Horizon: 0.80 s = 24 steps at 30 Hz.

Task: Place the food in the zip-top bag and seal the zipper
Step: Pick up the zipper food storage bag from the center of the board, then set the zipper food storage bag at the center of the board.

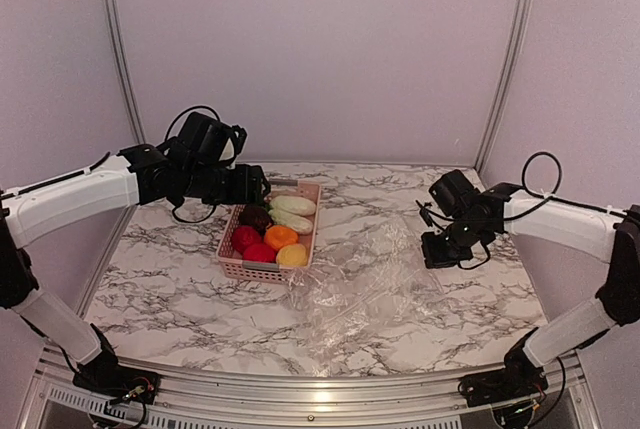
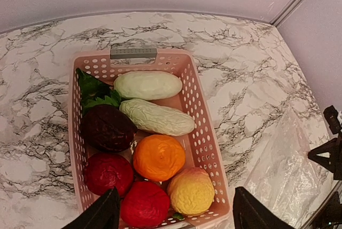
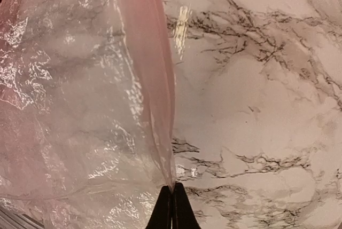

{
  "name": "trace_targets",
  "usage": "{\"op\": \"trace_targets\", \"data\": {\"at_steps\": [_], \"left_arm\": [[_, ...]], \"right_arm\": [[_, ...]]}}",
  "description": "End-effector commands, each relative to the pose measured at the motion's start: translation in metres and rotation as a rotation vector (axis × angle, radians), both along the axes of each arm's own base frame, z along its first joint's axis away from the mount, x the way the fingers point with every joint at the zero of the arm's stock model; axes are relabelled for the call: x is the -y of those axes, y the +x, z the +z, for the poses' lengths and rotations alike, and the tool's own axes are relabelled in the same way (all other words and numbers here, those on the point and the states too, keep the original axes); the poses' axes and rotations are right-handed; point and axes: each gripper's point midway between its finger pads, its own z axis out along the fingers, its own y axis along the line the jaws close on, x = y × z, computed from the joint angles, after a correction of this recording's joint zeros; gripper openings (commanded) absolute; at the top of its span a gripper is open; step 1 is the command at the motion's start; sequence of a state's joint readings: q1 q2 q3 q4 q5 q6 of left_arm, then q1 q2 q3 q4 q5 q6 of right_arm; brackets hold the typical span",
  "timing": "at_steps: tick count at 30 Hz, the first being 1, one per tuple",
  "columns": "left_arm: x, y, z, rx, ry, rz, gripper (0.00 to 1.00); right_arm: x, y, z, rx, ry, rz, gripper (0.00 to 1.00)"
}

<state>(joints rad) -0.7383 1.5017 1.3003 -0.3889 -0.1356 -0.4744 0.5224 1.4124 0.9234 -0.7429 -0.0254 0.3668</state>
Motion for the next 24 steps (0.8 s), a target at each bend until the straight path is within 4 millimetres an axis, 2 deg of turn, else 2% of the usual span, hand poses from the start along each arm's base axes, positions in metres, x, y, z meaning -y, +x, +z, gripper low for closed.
{"op": "trace_targets", "data": {"at_steps": [1,5,8,11,13,15,17,19,21,24], "left_arm": [[0.007,0.003,0.007,0.012,-0.004,-0.009,0.74],[0.015,0.004,0.009,0.008,-0.015,-0.027,0.74],[0.023,0.005,0.011,0.0,-0.022,-0.048,0.74],[0.03,0.006,0.015,0.003,-0.028,-0.07,0.74],[0.033,0.007,0.015,0.003,-0.027,-0.078,0.74],[0.034,0.008,0.014,0.0,-0.027,-0.081,0.74],[0.036,0.006,0.011,-0.009,-0.031,-0.086,0.74],[0.037,0.004,0.007,-0.019,-0.036,-0.093,0.74],[0.039,0.003,0.003,-0.029,-0.044,-0.1,0.74],[0.042,0.0,0.001,-0.038,-0.064,-0.11,0.74]], "right_arm": [[0.043,0.031,0.075,0.204,-0.184,-0.069,0.0],[0.075,0.062,0.153,0.402,-0.344,-0.153,0.0],[0.091,0.077,0.2,0.513,-0.434,-0.202,0.0],[0.09,0.085,0.23,0.57,-0.442,-0.207,0.0],[0.08,0.084,0.234,0.57,-0.427,-0.184,0.0],[0.057,0.078,0.227,0.562,-0.413,-0.112,0.0],[0.021,0.066,0.205,0.537,-0.377,0.003,0.0],[-0.022,0.049,0.165,0.463,-0.316,0.146,0.0],[-0.064,0.03,0.121,0.368,-0.245,0.283,0.04],[-0.126,0.001,0.082,0.255,-0.084,0.457,0.18]]}}
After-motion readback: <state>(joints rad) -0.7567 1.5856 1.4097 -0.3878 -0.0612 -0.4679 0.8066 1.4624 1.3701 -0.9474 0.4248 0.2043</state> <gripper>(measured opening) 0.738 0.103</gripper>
